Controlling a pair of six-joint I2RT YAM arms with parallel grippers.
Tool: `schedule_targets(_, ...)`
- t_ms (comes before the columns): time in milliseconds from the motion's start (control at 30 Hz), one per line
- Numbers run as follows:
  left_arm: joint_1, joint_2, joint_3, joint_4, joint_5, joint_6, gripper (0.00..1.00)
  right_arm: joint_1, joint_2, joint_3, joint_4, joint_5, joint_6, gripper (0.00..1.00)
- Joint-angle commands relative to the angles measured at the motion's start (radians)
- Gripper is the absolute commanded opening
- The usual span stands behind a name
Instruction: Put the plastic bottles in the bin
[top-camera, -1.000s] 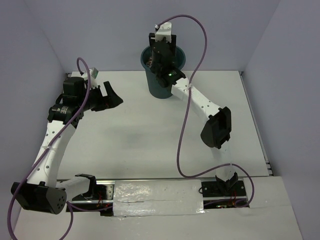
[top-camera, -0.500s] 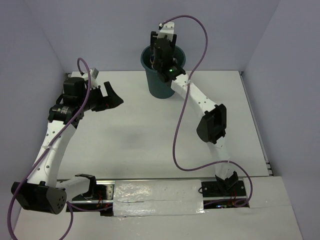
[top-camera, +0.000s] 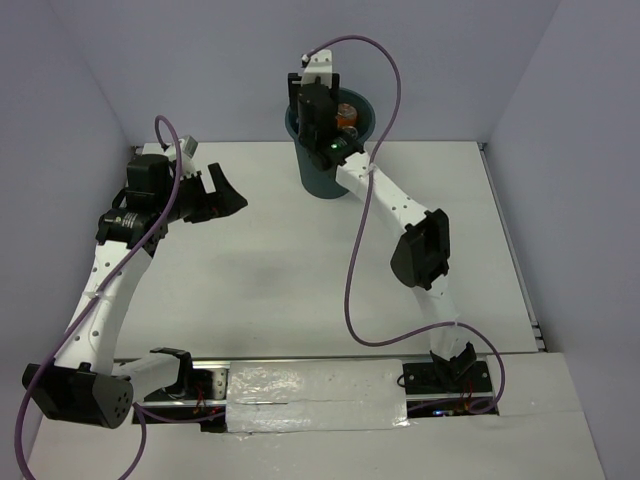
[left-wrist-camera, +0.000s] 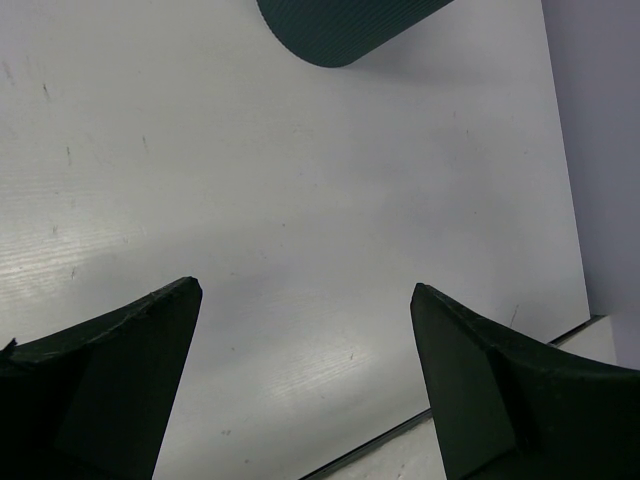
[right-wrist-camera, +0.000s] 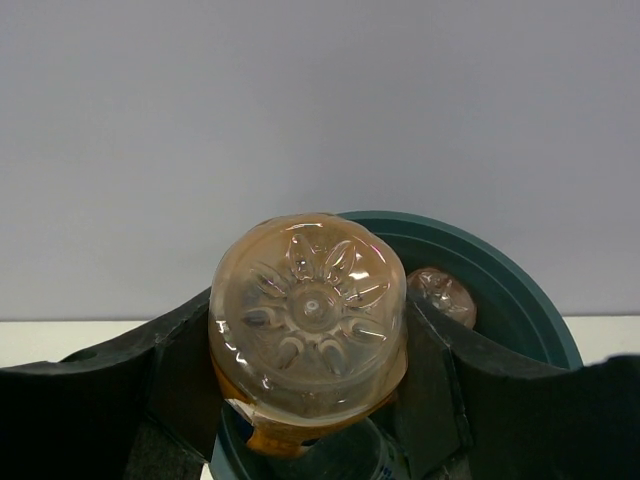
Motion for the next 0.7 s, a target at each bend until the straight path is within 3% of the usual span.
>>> schedule_targets(0,0.006,-0.008,0.016,0.041,0.030,-0.003,0.99,0.005,0.012,-0.077,-0.090,0.042,-0.091,0.59)
schedule_targets(133,0.007,-0.010,0.013,0.037,0.026,-0.002,1.00,0.006,0.038,-0.071,-0.139,0.039,-0.061,0.88)
schedule_targets(167,0.007,-0.010,0.011,0.035,0.028,-0.002,1.00,0.006,0.041,-0.056,-0.148,0.030,-0.055,0.91)
schedule_targets(500,0.006,-0.017,0.009,0.040,0.040,-0.008,0.99,0.000,0.002,0.028,-0.203,0.018,-0.025,0.97)
schedule_targets(667,0.007,-0.017,0.016,0.032,0.043,-0.003,0.99,-0.043,-0.048,0.041,-0.278,0.055,0.100,1.00)
